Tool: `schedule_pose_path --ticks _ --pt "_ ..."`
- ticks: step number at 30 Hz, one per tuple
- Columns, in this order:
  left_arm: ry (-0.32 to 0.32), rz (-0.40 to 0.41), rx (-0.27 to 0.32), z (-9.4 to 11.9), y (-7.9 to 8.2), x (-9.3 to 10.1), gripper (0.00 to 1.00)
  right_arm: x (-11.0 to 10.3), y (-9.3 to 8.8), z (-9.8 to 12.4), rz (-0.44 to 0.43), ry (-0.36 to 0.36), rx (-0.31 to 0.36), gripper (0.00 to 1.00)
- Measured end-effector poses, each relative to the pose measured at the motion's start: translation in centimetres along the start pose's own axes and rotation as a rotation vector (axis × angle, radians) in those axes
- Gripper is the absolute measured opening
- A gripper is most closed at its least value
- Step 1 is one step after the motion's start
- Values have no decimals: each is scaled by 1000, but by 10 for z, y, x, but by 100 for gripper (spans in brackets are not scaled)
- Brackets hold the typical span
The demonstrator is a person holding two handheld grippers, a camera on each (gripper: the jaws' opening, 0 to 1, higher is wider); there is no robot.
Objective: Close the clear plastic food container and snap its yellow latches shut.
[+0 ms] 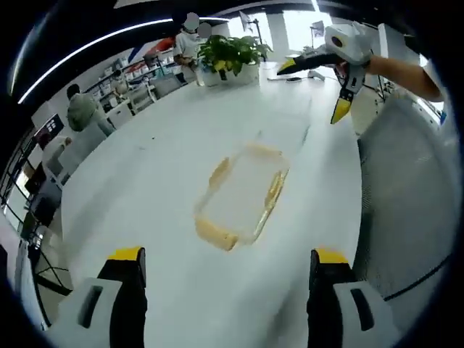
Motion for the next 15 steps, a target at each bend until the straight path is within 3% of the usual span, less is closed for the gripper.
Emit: schedule_pose_path --ticks 2,3,5,7,10,15 --pt "-55 7 -23 -6 0 -1 89 -3 4 -8 33 71 5 76" --pt "-68 9 -48 -9 -2 -3 90 -1 5 -13 66 84 -5 67" --pt "-98 -30 -67 -14 -2 -6 90 1 5 -19 77 124 -42 60" --pt "-126 -94 -80 -20 -3 -11 88 3 4 -28 67 169 -73 65" --pt "-163 -125 -125 -32 -7 -14 82 5 2 -42 86 244 -117 74" --pt "-262 -96 -194 -46 -15 -10 78 6 -5 -66 130 369 -189 61"
Point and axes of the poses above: the point that each gripper's makers call its tool centre point, and the gripper's own axes: z roughly backward along the fingers, x roughly to its right, y roughly out of its top, the point moved 3 cm from there along z, roughly backward along the fingers, and after that the axes turned 10 degrees about x, right-handed, at the moved point
